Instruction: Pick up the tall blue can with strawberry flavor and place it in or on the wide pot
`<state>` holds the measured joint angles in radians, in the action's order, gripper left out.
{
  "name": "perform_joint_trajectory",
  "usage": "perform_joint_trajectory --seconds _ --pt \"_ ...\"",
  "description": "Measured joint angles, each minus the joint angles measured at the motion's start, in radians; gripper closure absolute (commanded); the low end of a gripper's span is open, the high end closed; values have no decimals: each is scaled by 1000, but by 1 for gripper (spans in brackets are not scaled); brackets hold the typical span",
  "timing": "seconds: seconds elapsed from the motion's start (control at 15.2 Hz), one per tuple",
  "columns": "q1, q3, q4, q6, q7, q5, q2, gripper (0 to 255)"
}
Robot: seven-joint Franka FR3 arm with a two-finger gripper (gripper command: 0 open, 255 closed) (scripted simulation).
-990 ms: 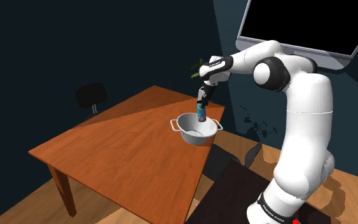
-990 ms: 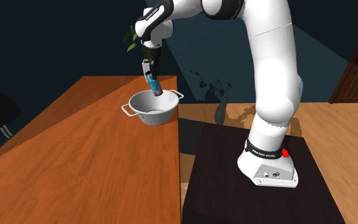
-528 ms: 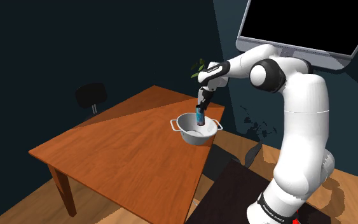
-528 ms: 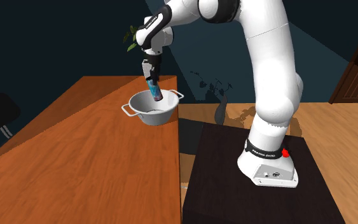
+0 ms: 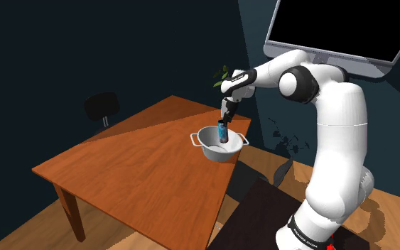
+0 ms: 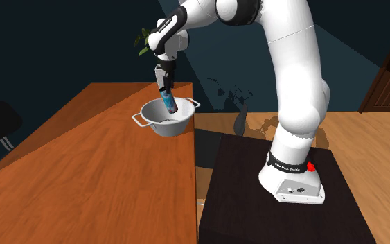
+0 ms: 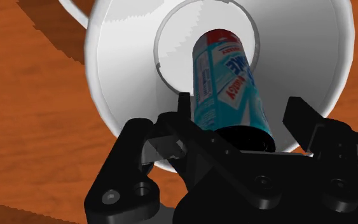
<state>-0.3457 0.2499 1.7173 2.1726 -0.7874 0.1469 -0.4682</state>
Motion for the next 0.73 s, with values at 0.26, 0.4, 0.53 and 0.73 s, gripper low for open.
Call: perform_joint_trajectory --seconds 0.26,0.4,0.53,0.73 --pt "0 0 0 0 0 0 0 0" --pt "1 2 -1 -11 1 -3 10 0" --pt "3 5 -30 -55 8 -10 27 0" --pt "5 9 -46 -94 11 -17 51 0"
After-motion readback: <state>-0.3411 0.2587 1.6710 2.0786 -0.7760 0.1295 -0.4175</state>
